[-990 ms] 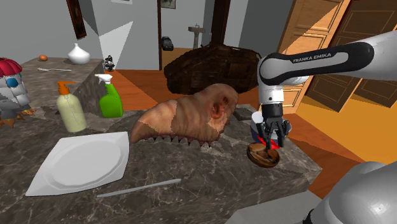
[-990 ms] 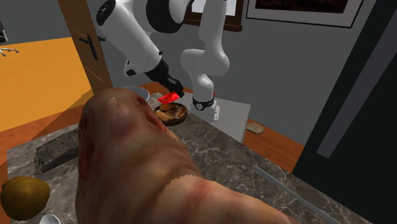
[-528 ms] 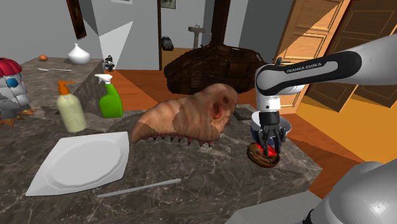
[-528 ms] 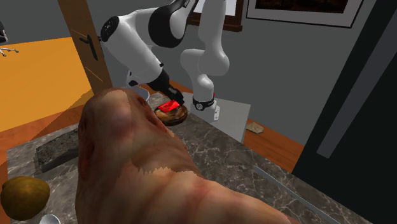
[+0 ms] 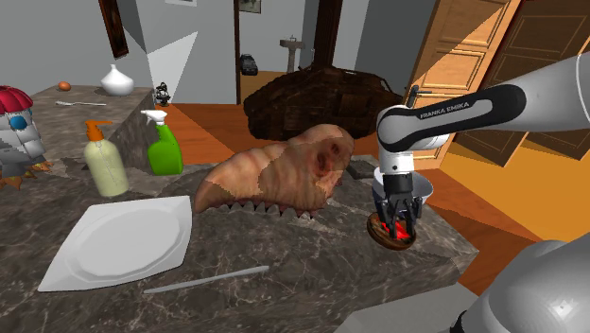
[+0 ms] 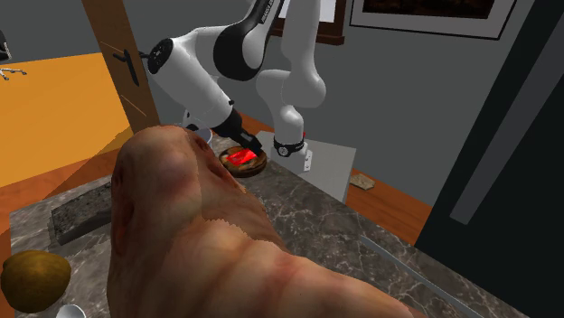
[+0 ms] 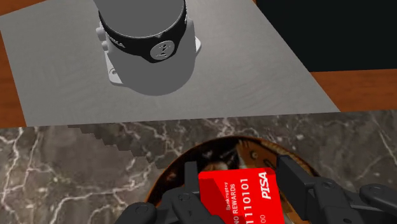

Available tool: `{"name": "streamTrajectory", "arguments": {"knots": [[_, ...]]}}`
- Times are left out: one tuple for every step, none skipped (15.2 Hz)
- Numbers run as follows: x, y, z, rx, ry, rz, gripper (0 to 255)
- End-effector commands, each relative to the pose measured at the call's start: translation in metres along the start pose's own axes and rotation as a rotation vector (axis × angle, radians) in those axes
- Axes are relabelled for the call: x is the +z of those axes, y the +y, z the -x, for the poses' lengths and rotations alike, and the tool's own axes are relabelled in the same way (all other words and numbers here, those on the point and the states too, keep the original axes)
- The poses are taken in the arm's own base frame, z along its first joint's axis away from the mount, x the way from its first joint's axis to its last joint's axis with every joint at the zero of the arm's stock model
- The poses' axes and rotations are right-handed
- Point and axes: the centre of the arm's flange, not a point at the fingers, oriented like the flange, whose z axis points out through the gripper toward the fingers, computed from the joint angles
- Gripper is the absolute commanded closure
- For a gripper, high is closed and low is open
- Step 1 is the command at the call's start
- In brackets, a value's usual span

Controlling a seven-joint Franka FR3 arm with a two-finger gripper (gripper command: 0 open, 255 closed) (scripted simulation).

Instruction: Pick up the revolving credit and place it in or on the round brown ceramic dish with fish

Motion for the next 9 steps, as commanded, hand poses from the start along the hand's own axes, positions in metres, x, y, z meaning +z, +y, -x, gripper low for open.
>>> {"name": "streamTrajectory", "arguments": {"knots": [[0.0031,-0.0002,-0.0027,0.001,0.006,0.000,255],[0.0031,-0.0002,-0.0027,0.001,0.006,0.000,255],[0.0031,-0.0002,-0.0027,0.001,0.006,0.000,255],[0.0031,-0.0002,-0.0027,0.001,0.006,0.000,255],[0.0034,-0.0002,-0.0026,0.001,0.006,0.000,0],[0.0027,-0.0004,-0.0024,0.001,0.006,0.000,0],[0.0027,-0.0007,-0.0024,0.001,0.006,0.000,0],[0.0026,-0.0006,-0.0026,0.001,0.006,0.000,0],[0.0026,-0.0005,-0.0026,0.001,0.006,0.000,0]]}}
